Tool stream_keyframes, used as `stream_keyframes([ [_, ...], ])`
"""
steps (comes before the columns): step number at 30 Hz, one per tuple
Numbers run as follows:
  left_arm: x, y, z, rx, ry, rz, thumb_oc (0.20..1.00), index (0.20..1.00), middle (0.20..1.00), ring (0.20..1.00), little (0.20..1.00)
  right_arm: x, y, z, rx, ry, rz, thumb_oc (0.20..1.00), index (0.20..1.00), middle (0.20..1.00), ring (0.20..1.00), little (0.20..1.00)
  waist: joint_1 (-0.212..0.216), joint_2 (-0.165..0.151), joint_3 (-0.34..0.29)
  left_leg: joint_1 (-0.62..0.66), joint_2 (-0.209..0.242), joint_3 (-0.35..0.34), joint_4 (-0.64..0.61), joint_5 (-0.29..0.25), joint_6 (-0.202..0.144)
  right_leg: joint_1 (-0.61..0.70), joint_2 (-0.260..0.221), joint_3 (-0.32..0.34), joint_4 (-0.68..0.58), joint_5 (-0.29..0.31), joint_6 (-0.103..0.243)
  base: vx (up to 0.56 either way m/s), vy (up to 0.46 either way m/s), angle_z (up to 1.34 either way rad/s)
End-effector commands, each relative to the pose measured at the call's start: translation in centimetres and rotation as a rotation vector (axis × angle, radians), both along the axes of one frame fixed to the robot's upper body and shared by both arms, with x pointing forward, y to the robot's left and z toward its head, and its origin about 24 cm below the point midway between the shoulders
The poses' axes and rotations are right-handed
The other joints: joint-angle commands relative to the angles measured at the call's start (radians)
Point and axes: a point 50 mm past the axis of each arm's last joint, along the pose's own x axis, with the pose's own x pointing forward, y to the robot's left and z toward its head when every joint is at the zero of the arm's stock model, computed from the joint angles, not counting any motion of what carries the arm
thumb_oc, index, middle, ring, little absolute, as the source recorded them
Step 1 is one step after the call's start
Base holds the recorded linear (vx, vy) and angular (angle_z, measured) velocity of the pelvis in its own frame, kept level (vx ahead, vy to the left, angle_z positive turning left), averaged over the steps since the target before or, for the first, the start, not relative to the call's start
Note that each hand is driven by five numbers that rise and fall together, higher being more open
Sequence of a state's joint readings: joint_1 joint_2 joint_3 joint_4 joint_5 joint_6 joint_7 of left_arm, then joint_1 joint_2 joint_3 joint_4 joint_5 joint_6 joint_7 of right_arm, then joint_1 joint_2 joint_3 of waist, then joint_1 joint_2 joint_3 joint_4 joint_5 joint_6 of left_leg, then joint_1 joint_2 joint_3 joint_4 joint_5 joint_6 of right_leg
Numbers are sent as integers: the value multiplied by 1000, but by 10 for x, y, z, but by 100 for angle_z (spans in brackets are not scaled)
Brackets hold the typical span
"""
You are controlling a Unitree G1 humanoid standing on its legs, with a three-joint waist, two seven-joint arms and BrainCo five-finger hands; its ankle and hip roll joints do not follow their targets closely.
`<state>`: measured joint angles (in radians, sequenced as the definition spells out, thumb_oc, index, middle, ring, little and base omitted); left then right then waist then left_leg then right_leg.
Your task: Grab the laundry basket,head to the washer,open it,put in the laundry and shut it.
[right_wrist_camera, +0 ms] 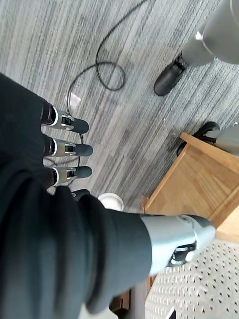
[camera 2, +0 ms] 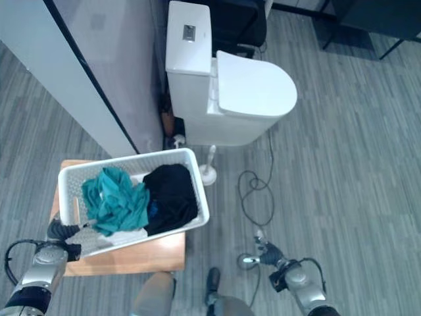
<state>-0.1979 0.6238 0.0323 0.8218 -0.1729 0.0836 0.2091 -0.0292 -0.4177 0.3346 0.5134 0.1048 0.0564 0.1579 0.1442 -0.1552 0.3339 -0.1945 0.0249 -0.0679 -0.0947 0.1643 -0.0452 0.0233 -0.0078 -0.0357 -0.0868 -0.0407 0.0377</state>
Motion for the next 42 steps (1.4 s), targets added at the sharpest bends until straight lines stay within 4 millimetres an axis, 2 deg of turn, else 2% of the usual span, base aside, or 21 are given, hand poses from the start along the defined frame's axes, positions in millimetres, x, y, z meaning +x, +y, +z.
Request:
stream_keyframes([
  [1, -12, 13, -16, -38, 106, 87, 1000, 1000, 1000, 1000, 1000, 13, -9, 21, -27, -84, 44, 1000, 1000, 1000, 1000, 1000, -30, -8, -12, -31, 12, -36, 107, -116, 22, -79, -49, -3, 77, 7, 48, 0, 0, 0],
  [4, -21, 35, -11, -26, 159, 173, 1000, 1000, 1000, 1000, 1000, 18, -6, 25, -21, -108, 69, 1000, 1000, 1000, 1000, 1000, -41, -16, -14, -31, 17, -27, 114, -121, 22, -87, -48, 6, 82, 9, 50, 4, 13, -11],
  [6, -27, 52, 1, 3, 168, 224, 1000, 1000, 1000, 1000, 1000, 22, -5, 30, -9, -129, 79, 1000, 1000, 1000, 1000, 1000, -46, -20, -17, -29, 18, -21, 115, -126, 23, -93, -48, 14, 85, 11, 53, 1, 11, -22],
  [8, -29, 59, 7, 18, 169, 239, 1000, 1000, 1000, 1000, 1000, 24, -5, 32, 1, -141, 75, 1000, 1000, 1000, 1000, 1000, -48, -22, -16, -29, 20, -18, 116, -128, 23, -96, -48, 18, 87, 12, 54, -3, 15, -10],
  [10, -36, 71, 16, 47, 187, 265, 1000, 1000, 1000, 1000, 1000, 38, -2, 49, 50, -226, 51, 1000, 1000, 1000, 1000, 1000, -52, -23, -16, -28, 23, -6, 126, -134, 24, -102, -50, 29, 94, 14, 56, -8, 31, -7],
  [11, -36, 71, 16, 47, 187, 265, 1000, 1000, 1000, 1000, 1000, 38, -2, 49, 51, -227, 51, 1000, 1000, 1000, 1000, 1000, -51, -23, -16, -28, 23, -6, 127, -135, 24, -103, -50, 29, 95, 14, 56, -2, 35, -16],
  [12, -39, 77, 20, 58, 189, 279, 1000, 1000, 1000, 1000, 1000, 51, 2, 66, 88, -314, 37, 1000, 1000, 1000, 1000, 1000, -52, -22, -18, -27, 22, 0, 133, -139, 25, -104, -52, 35, 95, 16, 57, 3, 33, -26],
  [13, -39, 79, 23, 66, 189, 284, 1000, 1000, 1000, 1000, 1000, 57, 5, 75, 108, -358, 33, 1000, 1000, 1000, 1000, 1000, -51, -21, -19, -27, 22, 3, 135, -142, 25, -105, -52, 36, 96, 16, 58, 3, 33, -32],
  [14, -39, 79, 23, 66, 188, 285, 1000, 1000, 1000, 1000, 1000, 57, 5, 75, 109, -359, 33, 1000, 1000, 1000, 1000, 1000, -51, -21, -19, -27, 22, 3, 136, -142, 25, -105, -52, 37, 96, 16, 58, 5, 23, -28],
  [16, -38, 81, 26, 75, 192, 289, 1000, 1000, 1000, 1000, 1000, 69, 13, 90, 133, -432, 34, 1000, 1000, 1000, 1000, 1000, -51, -18, -23, -29, 22, 7, 139, -144, 26, -109, -54, 37, 97, 16, 58, -1, 31, -15],
  [17, -38, 82, 27, 81, 195, 291, 1000, 1000, 1000, 1000, 1000, 79, 25, 102, 151, -486, 57, 1000, 1000, 1000, 1000, 1000, -49, -15, -28, -31, 22, 9, 138, -146, 26, -113, -57, 37, 97, 18, 59, 0, 31, -6],
  [21, -46, 83, 22, 77, 237, 319, 1000, 1000, 1000, 1000, 1000, 95, 56, 114, 193, -526, 121, 1000, 1000, 1000, 1000, 1000, -44, -19, -40, -34, 20, 13, 139, -148, 24, -117, -62, 37, 95, 21, 59, 3, 14, -2],
  [29, -55, 79, 12, 68, 281, 346, 1000, 1000, 1000, 1000, 1000, 98, 100, 110, 240, -486, 216, 1000, 1000, 1000, 1000, 1000, -27, -30, -52, -63, 18, 13, 152, -150, 23, -131, -68, 33, 96, 25, 58, 1, 3, 1],
  [36, -38, 74, 18, 84, 229, 328, 1000, 1000, 1000, 1000, 1000, 99, 122, 113, 290, -475, 245, 1000, 1000, 1000, 1000, 1000, -9, -38, -32, -108, 15, 0, 174, -145, 20, -154, -66, 16, 101, 35, 57, -23, -6, 3],
  [42, -20, 67, 24, 110, 194, 289, 1000, 1000, 1000, 1000, 1000, 104, 129, 115, 291, -465, 247, 1000, 1000, 1000, 1000, 1000, 8, -33, -16, -126, 9, -13, 186, -144, 18, -158, -67, 9, 97, 39, 56, -8, -5, 7],
])
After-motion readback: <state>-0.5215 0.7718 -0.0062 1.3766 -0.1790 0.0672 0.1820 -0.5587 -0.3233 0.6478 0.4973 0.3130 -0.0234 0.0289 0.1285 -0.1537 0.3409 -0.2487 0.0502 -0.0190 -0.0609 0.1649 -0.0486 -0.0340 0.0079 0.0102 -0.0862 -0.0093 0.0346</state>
